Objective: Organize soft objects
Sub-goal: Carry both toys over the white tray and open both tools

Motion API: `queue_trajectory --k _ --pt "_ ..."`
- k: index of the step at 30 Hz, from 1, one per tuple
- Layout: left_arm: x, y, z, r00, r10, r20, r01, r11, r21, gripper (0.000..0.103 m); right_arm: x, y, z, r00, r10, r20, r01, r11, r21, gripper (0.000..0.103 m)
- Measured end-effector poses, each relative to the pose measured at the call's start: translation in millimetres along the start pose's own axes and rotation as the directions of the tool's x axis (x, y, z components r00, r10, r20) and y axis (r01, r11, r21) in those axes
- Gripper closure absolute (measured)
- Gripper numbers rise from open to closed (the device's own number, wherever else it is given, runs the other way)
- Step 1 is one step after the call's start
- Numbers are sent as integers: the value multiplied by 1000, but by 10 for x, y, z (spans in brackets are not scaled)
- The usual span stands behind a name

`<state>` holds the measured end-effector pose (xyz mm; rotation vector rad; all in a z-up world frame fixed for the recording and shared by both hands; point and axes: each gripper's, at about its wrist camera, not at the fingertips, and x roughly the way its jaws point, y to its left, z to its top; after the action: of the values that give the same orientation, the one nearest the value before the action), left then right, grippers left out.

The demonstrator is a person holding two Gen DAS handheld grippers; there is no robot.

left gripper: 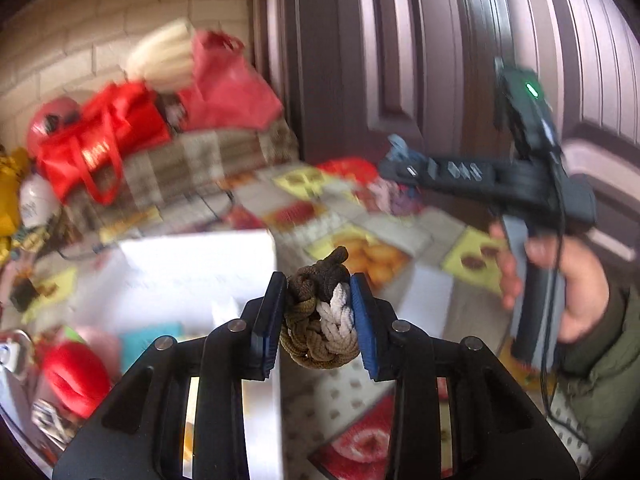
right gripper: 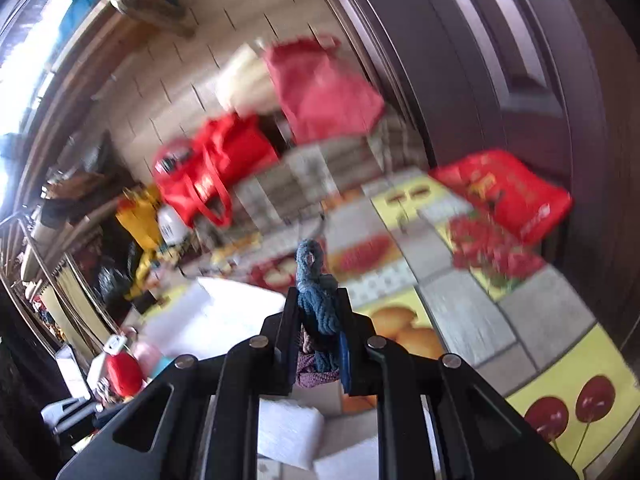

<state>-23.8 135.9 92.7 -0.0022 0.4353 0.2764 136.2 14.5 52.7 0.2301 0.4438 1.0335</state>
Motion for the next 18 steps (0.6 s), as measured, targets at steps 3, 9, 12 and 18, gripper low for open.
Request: queue_trajectory --k 3,9,12,18 --pt "-166 139 240 996 44 83 -43 999 -13 71 -186 185 114 995 60 81 -60 998 -5 89" --pt "-628 569 520 963 173 208 -160 984 -79 71 -589 794 374 961 121 249 -104 991 -81 89" --pt "-764 854 553 950 221 219 -192 971 -144 71 -653 1038 483 943 175 281 -161 984 -72 89" --pt "-809 1171 519 937 279 209 -234 948 -213 71 -618 1479 670 907 288 309 -279 957 -73 89"
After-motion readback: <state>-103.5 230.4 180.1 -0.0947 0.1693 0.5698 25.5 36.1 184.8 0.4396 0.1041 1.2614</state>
